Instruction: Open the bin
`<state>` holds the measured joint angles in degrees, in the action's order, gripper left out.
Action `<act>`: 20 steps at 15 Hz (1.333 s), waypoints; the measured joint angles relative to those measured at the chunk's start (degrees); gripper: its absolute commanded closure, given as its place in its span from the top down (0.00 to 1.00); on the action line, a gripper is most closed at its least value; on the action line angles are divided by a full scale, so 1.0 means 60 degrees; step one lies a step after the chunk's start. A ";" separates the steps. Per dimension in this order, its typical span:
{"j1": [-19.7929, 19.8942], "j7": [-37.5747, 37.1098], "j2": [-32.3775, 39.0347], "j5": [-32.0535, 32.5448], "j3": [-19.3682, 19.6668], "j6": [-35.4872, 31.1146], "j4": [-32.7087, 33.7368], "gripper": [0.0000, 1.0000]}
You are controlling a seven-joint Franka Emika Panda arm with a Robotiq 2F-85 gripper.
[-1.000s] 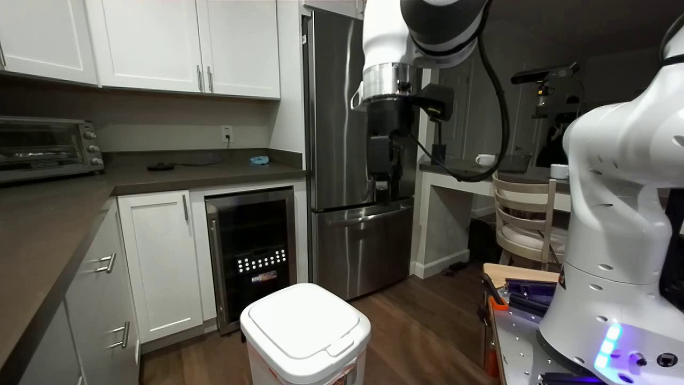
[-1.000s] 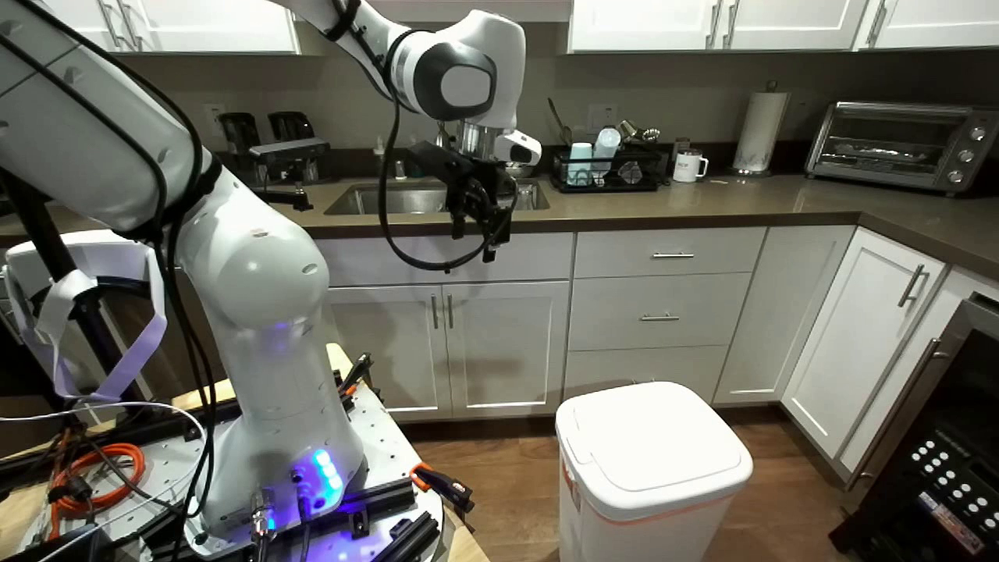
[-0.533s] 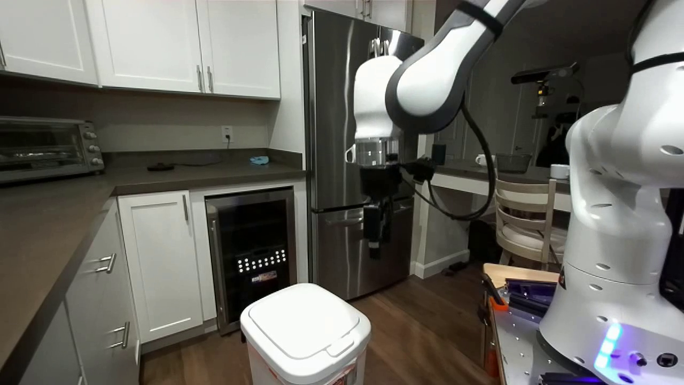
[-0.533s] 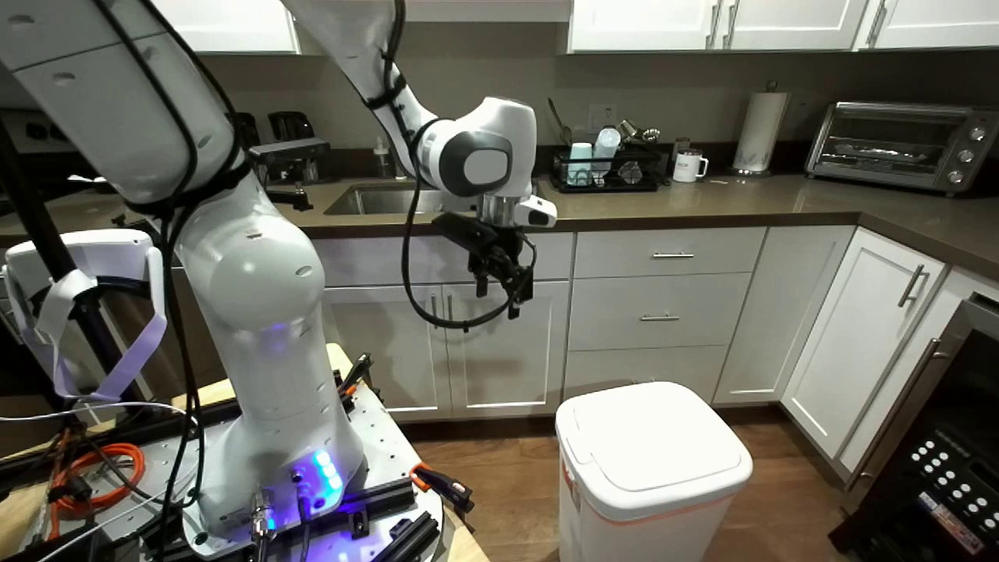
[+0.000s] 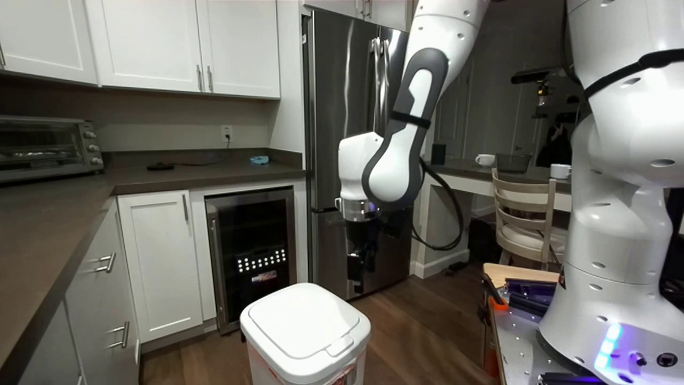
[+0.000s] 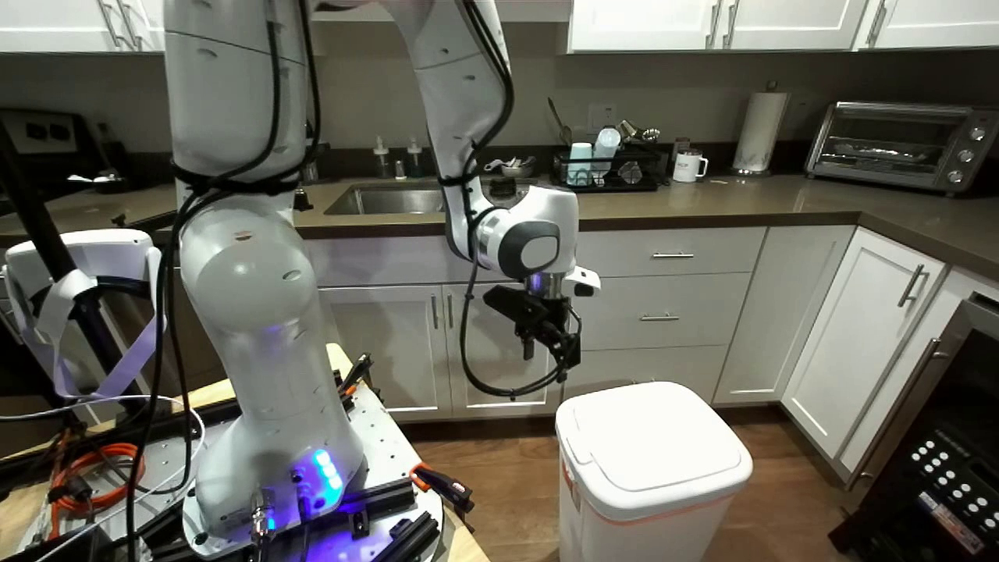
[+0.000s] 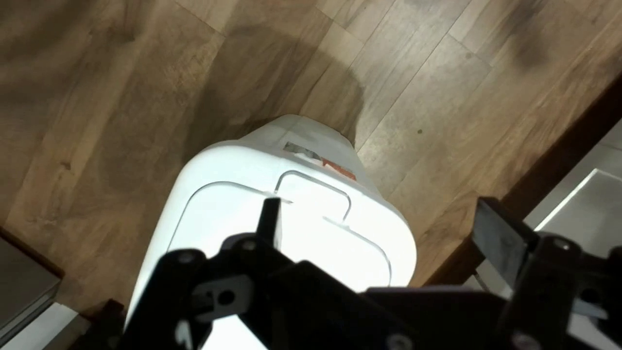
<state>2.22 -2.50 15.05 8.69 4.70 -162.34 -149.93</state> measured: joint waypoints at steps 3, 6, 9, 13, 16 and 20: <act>0.0128 -0.0006 0.1836 -0.0671 0.0094 -0.0553 0.1248 1.00; 0.0221 -0.0010 0.3365 -0.1258 0.0057 -0.1007 0.2295 0.74; 0.0256 -0.0098 0.4498 -0.1538 0.0077 -0.1300 0.3080 0.54; 0.0252 -0.0417 0.5445 -0.1629 0.0152 -0.1686 0.3710 0.27; 0.0252 -0.0470 0.5861 -0.1782 0.0154 -0.2291 0.3861 0.13; 0.0253 -0.0508 0.6337 -0.1839 0.0139 -0.3075 0.3886 0.12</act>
<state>3.74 -5.54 53.07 -2.35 5.54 -180.79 -126.61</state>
